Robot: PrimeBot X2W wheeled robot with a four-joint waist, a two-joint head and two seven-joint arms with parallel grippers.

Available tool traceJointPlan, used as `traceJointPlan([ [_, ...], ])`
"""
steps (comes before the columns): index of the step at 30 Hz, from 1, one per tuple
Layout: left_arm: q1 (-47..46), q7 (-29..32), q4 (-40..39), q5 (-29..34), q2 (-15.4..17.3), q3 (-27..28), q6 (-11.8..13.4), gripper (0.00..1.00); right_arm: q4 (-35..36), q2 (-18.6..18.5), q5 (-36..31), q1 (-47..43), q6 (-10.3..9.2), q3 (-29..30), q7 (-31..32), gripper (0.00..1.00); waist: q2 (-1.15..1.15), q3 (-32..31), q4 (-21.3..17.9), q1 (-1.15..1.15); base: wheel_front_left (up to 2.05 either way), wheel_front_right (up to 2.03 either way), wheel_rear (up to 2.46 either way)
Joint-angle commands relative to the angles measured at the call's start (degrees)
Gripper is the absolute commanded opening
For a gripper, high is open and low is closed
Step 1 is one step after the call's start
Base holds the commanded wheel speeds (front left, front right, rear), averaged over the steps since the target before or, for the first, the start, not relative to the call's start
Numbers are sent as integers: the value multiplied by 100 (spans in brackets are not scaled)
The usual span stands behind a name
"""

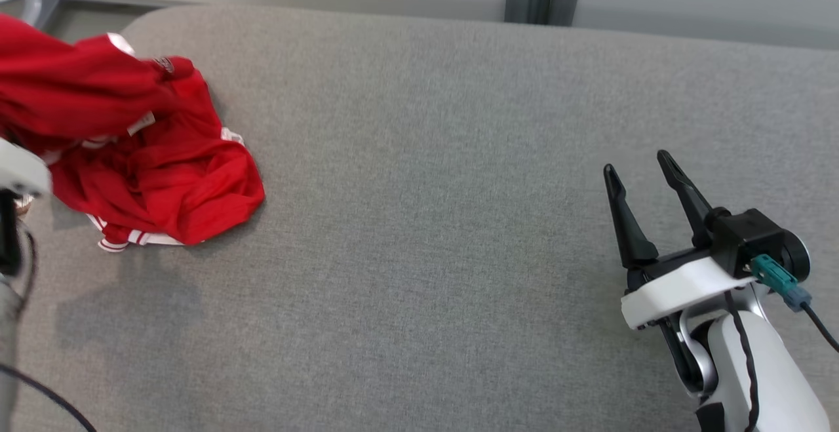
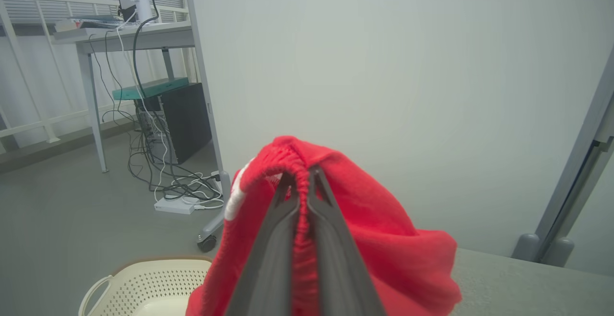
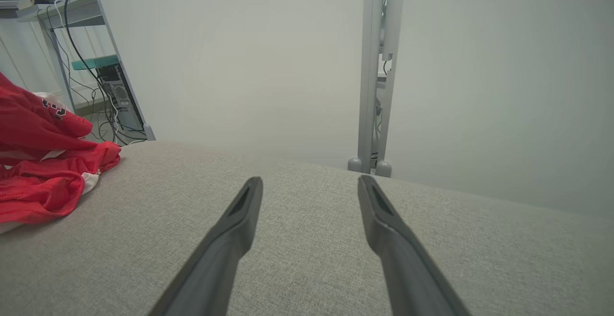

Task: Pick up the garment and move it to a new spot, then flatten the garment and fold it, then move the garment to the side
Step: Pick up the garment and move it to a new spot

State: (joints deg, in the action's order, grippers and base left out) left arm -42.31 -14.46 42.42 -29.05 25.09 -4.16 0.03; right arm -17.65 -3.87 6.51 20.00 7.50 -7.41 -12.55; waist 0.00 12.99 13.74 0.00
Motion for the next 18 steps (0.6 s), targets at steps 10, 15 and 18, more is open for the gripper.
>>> traceJointPlan([
  [10, 2349, 767, -3161, 80, -413, -203, 1000, 0, 152, 62, 60, -397, -1, 167, -20, 100, 0, -535, -301, 0, 0, 0, 0],
  [15, 3133, 1192, -4311, 225, -577, -549, 1303, 0, 258, 76, 92, -510, -1, 139, 32, 100, 0, -591, -565, 0, 0, 0, 0],
  [18, 3310, 1335, -4670, 311, -690, -825, 1345, 0, 318, 78, 121, -531, -1, 140, 49, 100, 0, -569, -765, 0, 0, 0, 0],
])
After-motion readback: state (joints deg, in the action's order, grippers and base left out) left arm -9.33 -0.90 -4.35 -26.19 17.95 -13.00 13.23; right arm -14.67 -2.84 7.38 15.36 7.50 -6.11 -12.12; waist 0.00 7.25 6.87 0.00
